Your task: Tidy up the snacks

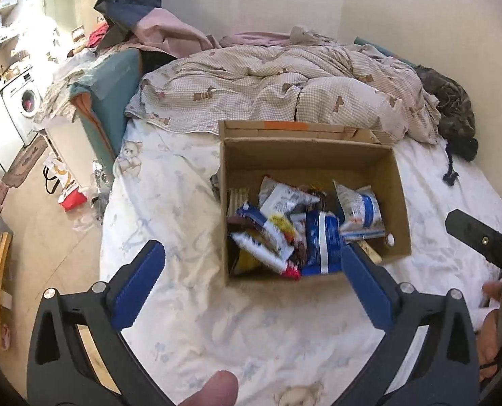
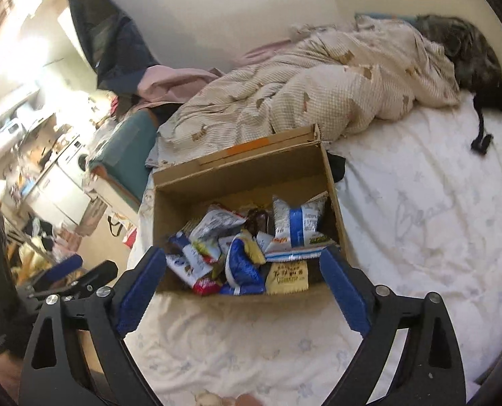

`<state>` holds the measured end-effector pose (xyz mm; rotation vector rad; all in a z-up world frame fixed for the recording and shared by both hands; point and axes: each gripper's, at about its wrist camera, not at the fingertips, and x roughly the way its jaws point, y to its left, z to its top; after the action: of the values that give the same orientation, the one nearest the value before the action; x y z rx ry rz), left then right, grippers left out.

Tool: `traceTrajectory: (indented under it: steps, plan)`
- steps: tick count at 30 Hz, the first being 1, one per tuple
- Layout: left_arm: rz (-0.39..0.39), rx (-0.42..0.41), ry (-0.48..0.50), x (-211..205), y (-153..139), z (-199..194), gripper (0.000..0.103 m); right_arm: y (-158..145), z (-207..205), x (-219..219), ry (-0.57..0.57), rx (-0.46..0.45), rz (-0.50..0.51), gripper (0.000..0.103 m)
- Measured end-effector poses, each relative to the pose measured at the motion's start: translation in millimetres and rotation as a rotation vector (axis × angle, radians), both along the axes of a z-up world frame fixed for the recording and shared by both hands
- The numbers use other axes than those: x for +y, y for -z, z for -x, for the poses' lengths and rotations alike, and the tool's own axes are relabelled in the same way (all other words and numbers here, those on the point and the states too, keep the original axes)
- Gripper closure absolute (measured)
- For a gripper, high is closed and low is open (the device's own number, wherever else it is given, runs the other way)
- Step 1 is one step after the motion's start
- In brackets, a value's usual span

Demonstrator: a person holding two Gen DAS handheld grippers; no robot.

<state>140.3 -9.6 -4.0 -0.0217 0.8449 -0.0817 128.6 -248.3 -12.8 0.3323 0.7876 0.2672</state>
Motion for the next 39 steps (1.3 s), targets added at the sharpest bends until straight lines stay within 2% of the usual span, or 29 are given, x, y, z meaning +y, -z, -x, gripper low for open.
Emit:
traceTrajectory:
  steps: [3,8,10,16,19,24,39]
  plan:
    - [0.026,-0.018,-0.021,10,-6,23,0.0,-1,19,4,0.006,-0.016,0.028,0.0]
    - [0.043,-0.076,-0.051,21,-14,54,0.0,2,43,8,0.024,-0.023,0.078,0.0]
    - [0.021,-0.089,-0.066,22,-14,63,0.0,4,53,7,0.04,-0.036,0.089,0.0]
    - [0.061,-0.111,-0.095,29,-10,76,0.0,2,78,13,0.083,-0.114,0.173,0.0]
    - [0.076,-0.132,-0.089,28,-8,78,0.0,3,79,19,0.087,-0.126,0.215,0.0]
    - [0.011,-0.129,-0.088,19,-2,75,0.0,8,74,29,0.085,-0.12,0.251,0.0]
    - [-0.003,-0.095,-0.077,14,7,74,0.0,10,72,31,0.094,-0.109,0.248,0.0]
